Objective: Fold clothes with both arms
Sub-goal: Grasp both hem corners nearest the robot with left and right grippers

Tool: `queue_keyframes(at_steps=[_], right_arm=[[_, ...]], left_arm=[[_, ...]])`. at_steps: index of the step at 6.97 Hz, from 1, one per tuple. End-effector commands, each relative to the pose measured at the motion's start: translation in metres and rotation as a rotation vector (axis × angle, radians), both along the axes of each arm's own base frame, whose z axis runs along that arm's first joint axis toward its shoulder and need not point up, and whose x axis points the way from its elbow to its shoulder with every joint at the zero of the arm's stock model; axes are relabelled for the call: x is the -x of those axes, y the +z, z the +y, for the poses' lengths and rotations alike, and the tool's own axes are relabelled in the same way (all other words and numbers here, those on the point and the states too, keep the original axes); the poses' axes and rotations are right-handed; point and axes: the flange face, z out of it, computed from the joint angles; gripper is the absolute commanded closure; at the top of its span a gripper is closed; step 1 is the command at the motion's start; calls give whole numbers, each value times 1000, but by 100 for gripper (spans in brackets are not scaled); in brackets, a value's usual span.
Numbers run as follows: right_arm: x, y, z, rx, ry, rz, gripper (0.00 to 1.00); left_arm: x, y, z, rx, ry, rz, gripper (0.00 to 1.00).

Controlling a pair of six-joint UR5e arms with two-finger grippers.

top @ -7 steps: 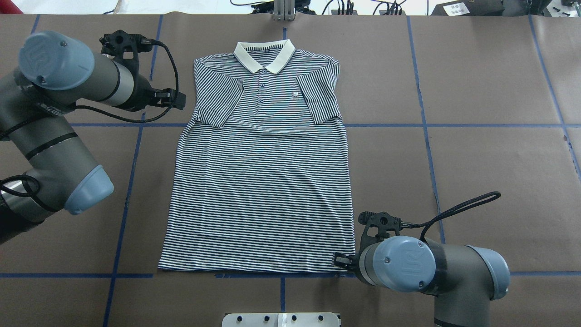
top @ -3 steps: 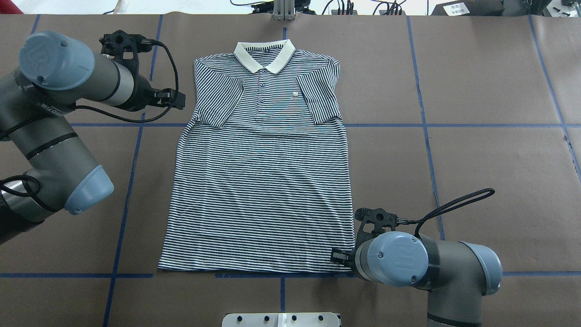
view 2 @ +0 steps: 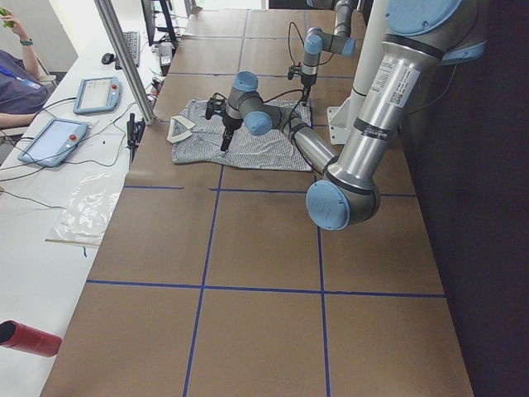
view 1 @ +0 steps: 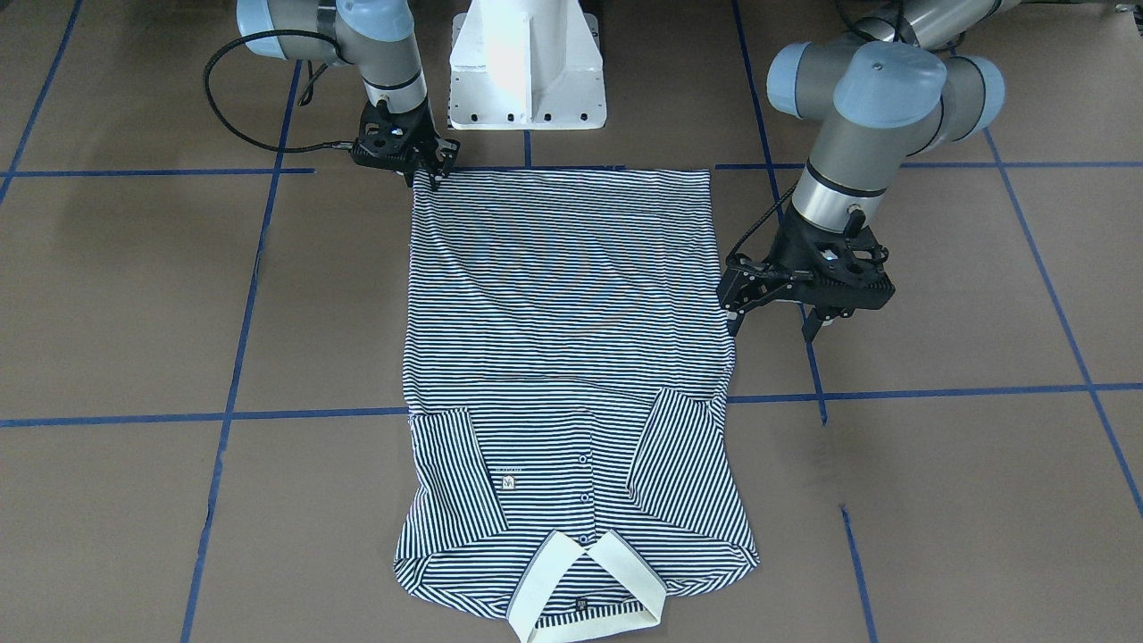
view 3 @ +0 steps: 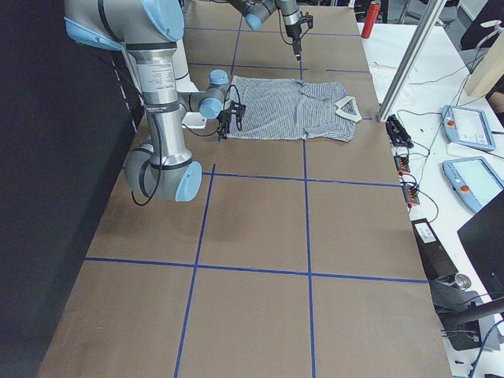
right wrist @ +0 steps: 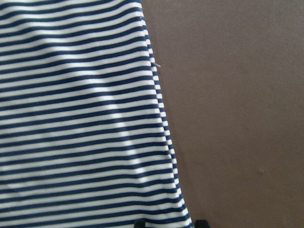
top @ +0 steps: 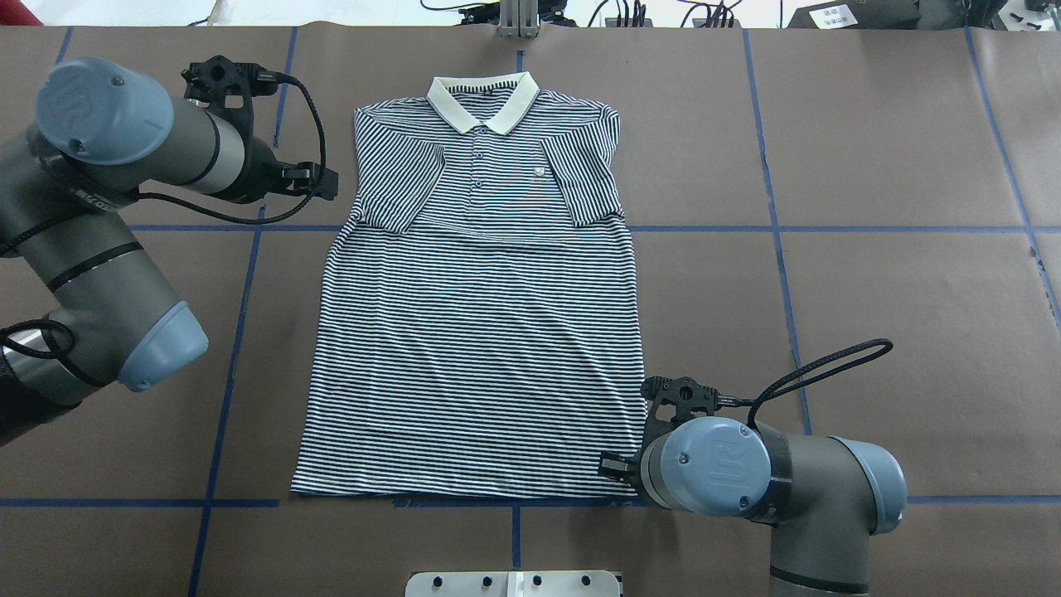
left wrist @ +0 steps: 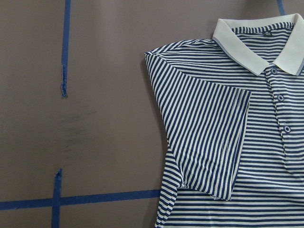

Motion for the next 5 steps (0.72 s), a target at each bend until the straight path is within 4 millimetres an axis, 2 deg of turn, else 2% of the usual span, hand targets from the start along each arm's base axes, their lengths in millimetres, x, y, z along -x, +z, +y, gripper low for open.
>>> queue_keyframes(at_steps=[1,3,4,5], right_arm=[[-6,-5,-5,8,3,-12,100],[-15,-19,-8,1,26,-44,100],[-23,-29,-11,-4,34,-65,100],[-40,-40,-21,-9,53,-91,100]], left_arm=[[0,-1,0,2,-1,2,0],[1,-1,1,12,-4,10,0],[9,32,19,118,-47,27,0],[23,34,53,198,-95,92,0]])
